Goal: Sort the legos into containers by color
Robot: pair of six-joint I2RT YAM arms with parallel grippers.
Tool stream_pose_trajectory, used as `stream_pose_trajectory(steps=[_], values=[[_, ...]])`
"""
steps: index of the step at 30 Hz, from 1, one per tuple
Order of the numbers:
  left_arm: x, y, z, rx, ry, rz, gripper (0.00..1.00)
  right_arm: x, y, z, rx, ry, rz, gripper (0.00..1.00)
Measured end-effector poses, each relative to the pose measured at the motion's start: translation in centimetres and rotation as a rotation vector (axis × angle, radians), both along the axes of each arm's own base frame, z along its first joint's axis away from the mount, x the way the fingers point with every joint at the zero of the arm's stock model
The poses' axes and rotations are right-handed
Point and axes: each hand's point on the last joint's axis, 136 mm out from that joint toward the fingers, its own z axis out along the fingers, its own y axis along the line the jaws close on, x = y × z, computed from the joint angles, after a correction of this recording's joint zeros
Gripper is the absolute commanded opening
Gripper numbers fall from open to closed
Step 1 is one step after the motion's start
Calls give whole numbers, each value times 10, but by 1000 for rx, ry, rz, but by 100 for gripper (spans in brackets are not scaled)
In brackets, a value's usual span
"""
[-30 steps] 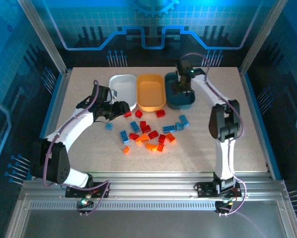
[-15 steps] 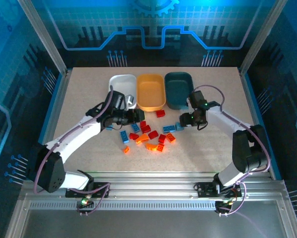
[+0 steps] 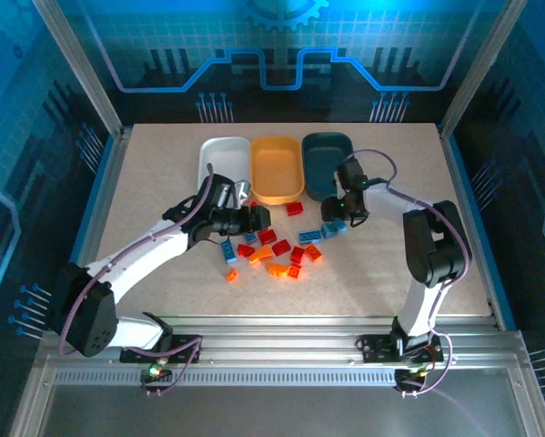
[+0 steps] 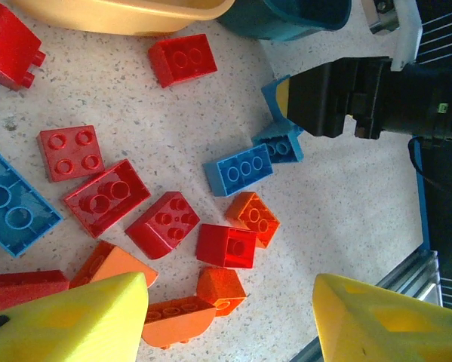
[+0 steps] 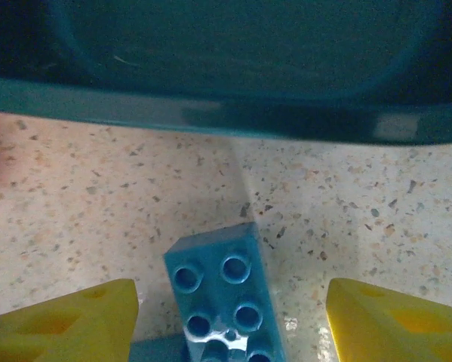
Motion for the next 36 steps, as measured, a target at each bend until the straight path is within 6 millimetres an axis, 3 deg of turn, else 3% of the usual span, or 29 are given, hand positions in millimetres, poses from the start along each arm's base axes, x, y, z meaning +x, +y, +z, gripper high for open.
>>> stream_pose_trajectory(steps=[4, 11, 16, 20, 23, 27, 30, 33, 36], values=[[1, 1, -1, 7, -3, 8, 61, -6, -5, -10, -27, 36, -22, 58], [3, 3, -1, 17, -8, 18, 61, -19, -10, -17, -82, 49, -53, 28], [3, 4, -2, 23, -7, 23, 61, -25, -21, 9, -122, -4, -73, 22], [2, 7, -5, 39, 1, 31, 61, -19, -26, 49, -124, -102, -87, 23], [0, 10, -9, 57, 15, 36, 60, 0, -23, 79, -110, -169, -90, 24], [-5, 17, -18, 102, 42, 40, 59, 55, -11, 111, -85, -251, -89, 25], [-13, 20, -27, 151, 63, 36, 59, 94, 0, 108, -80, -266, -77, 27], [-23, 21, -37, 197, 83, 14, 59, 117, 9, 89, -86, -237, -59, 30], [-38, 25, -54, 248, 121, -8, 59, 128, 14, 69, -98, -191, -40, 46]])
